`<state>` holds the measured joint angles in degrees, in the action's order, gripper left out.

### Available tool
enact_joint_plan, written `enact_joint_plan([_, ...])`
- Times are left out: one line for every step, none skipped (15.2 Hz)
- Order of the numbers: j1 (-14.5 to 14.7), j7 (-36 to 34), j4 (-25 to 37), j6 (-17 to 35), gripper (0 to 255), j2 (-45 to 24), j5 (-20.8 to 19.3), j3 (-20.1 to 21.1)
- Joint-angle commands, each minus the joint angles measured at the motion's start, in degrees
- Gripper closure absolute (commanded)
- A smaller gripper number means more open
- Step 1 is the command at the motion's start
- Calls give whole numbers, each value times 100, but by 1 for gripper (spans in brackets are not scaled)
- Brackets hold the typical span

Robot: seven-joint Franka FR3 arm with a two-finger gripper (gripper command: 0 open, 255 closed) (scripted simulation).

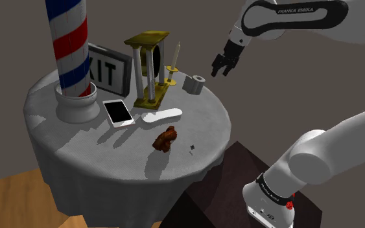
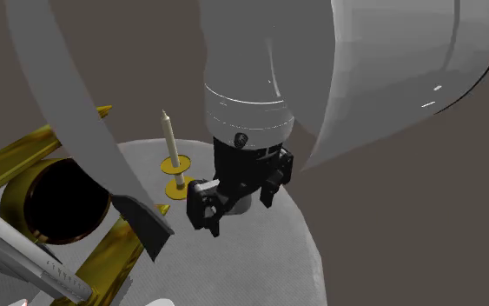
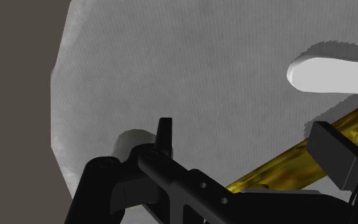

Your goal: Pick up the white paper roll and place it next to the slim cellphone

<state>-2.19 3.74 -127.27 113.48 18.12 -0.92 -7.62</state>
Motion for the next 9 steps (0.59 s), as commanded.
enact_joint_plan([-30, 119, 142, 259, 0, -357, 29, -95])
enact_joint_plan([-42, 178, 258, 361, 0, -558, 58, -138])
enact_joint_plan([-54, 238, 382, 457, 0, -761, 92, -180])
enact_joint_plan([-67, 299, 512, 547, 0, -966, 130, -219])
enact_joint_plan([-81, 362, 651, 630, 0, -1172, 173, -257])
enact_joint_plan([-98, 425, 796, 706, 0, -1379, 221, -291])
enact_joint_plan([-117, 489, 949, 775, 0, -1588, 273, -322])
enact_joint_plan([-138, 554, 1110, 837, 0, -1797, 328, -350])
enact_joint_plan([-162, 618, 1279, 892, 0, -2008, 387, -376])
